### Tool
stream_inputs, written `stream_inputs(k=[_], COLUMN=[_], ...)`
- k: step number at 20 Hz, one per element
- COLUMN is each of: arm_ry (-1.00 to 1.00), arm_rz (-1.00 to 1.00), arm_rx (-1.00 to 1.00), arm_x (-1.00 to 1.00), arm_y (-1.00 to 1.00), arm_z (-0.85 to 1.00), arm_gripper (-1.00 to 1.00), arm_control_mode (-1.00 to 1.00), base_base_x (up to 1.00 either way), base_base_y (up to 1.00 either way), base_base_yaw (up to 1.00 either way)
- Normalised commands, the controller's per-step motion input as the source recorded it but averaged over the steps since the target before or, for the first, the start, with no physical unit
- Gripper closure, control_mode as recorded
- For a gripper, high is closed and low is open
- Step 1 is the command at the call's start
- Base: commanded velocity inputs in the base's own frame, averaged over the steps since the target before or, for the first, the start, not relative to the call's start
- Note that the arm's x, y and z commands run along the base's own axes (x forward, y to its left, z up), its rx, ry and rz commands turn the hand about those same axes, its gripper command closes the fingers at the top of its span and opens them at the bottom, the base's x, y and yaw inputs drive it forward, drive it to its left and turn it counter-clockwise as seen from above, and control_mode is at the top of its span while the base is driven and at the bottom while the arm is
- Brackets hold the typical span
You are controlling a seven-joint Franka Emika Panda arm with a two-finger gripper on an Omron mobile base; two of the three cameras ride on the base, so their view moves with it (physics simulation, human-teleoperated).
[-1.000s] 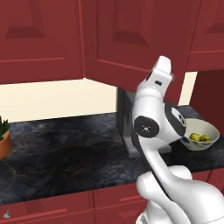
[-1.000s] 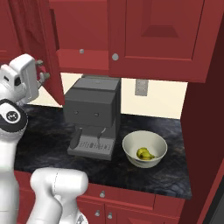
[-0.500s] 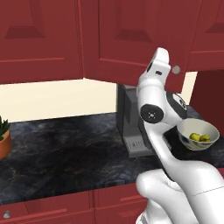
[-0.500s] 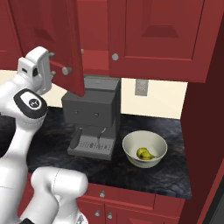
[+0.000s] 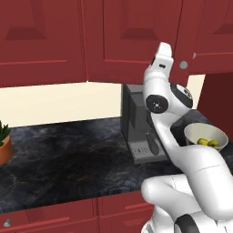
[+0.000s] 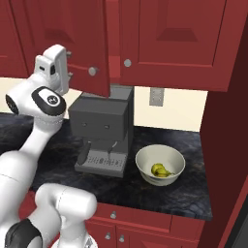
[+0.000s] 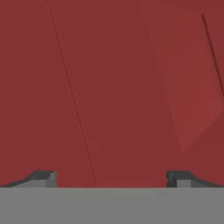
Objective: Open the cabinet. Pick the pear and pear from the cabinet and place them into the bowl. Then close the cabinet.
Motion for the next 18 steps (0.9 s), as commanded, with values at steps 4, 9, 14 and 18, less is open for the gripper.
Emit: stream_inputs(k=[4,9,14,18], arm_ry=[0.0,0.0,0.0,0.0], arm_rz=[0.0,0.0,0.0,0.0], arm_rx=[0.0,0.0,0.0,0.0], arm_x=[0.68,0.61,0.55,0.42], arm_y=[-0.01,-0.01,-0.03,-0.06], arm_z=[-0.27,-0.31,-0.3,-0.19], arm_gripper=[-1.0,-1.0,-1.0,-1.0], arm_control_mode=[-1.0,-1.0,-1.0,-1.0], base_base_x=[0.0,0.0,0.0,0.0], base_base_y=[0.0,0.0,0.0,0.0], base_base_yaw=[0.0,0.0,0.0,0.0])
